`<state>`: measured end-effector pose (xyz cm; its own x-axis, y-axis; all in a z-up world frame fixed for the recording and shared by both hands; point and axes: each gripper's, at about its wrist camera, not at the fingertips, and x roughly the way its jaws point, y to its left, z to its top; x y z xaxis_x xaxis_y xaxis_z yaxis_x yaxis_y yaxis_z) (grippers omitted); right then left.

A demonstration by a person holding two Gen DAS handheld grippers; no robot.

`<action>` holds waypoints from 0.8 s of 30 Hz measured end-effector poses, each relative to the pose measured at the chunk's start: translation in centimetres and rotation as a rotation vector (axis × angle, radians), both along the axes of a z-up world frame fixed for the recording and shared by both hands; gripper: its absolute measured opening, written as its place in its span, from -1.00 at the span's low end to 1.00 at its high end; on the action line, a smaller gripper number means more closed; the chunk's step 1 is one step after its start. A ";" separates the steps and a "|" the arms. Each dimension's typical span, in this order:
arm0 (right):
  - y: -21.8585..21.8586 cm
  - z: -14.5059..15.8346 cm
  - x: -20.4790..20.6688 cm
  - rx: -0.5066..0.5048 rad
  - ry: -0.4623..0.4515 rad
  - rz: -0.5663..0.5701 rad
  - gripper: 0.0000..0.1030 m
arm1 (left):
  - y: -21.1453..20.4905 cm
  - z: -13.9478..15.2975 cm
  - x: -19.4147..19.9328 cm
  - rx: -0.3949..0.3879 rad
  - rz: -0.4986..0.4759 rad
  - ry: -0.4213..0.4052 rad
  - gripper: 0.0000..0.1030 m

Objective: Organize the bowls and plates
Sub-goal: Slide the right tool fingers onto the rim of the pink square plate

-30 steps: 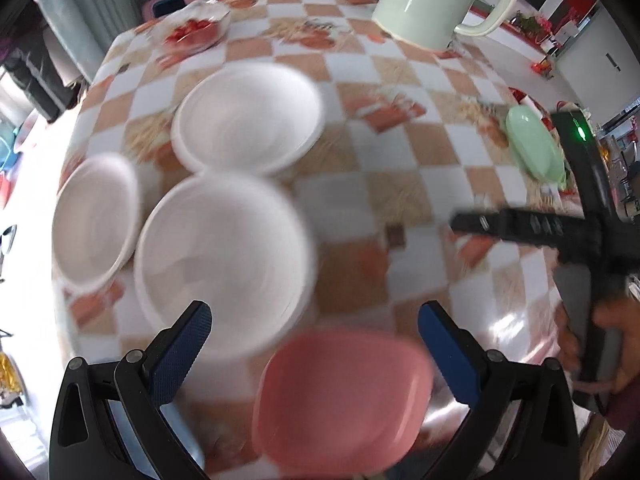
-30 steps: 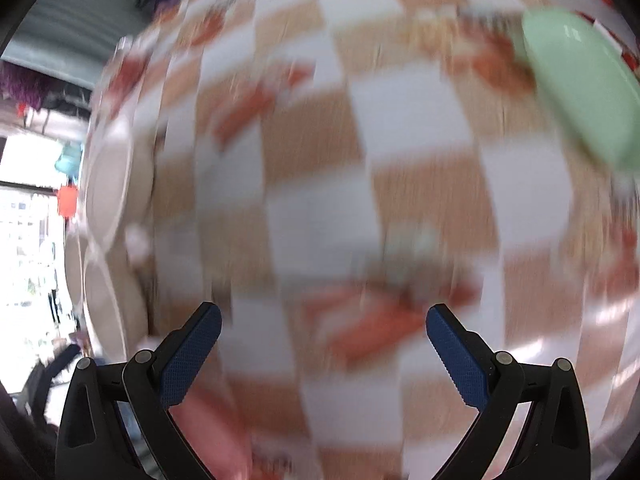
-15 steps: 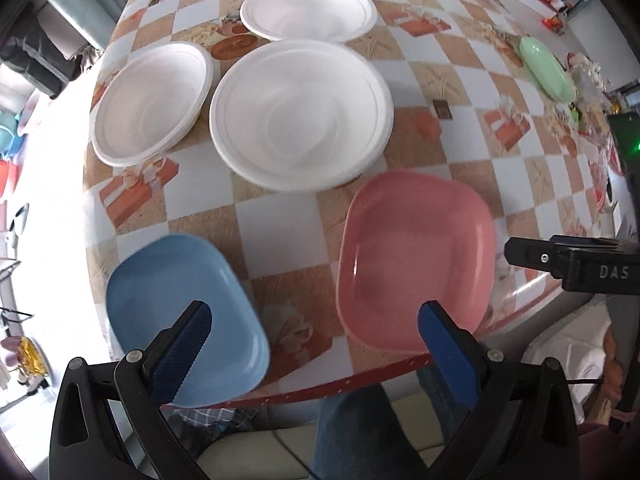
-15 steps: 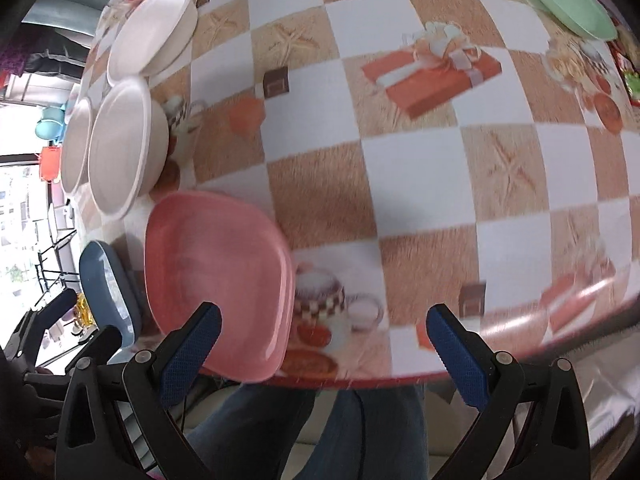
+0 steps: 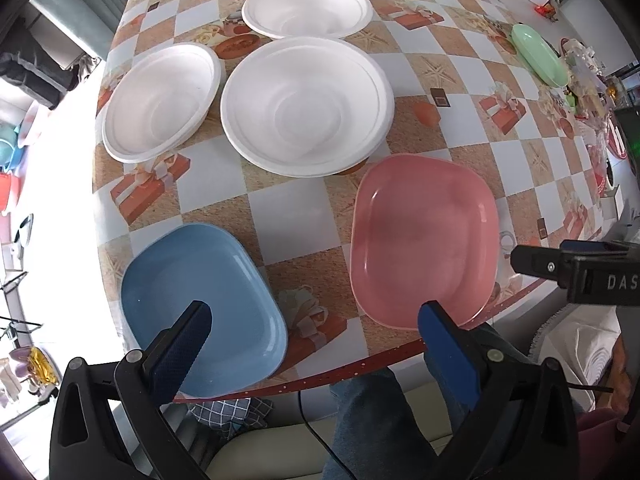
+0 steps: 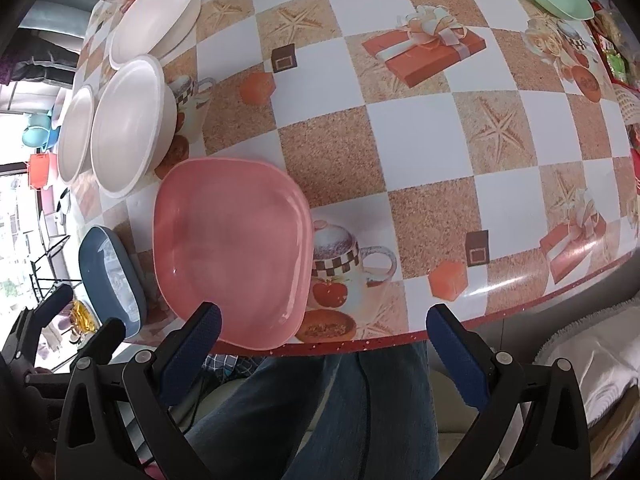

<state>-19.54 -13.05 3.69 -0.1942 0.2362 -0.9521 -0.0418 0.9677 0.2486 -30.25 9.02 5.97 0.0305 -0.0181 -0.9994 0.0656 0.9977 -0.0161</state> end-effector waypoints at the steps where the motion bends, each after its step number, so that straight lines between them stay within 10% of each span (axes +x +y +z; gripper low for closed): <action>1: 0.1 -0.1 -0.1 -0.003 0.003 0.003 1.00 | 0.1 0.0 0.0 -0.003 -0.001 -0.001 1.00; 24: 1.8 -2.0 0.2 -0.037 0.065 0.036 1.00 | -1.3 -1.5 1.1 0.016 -0.080 0.024 1.00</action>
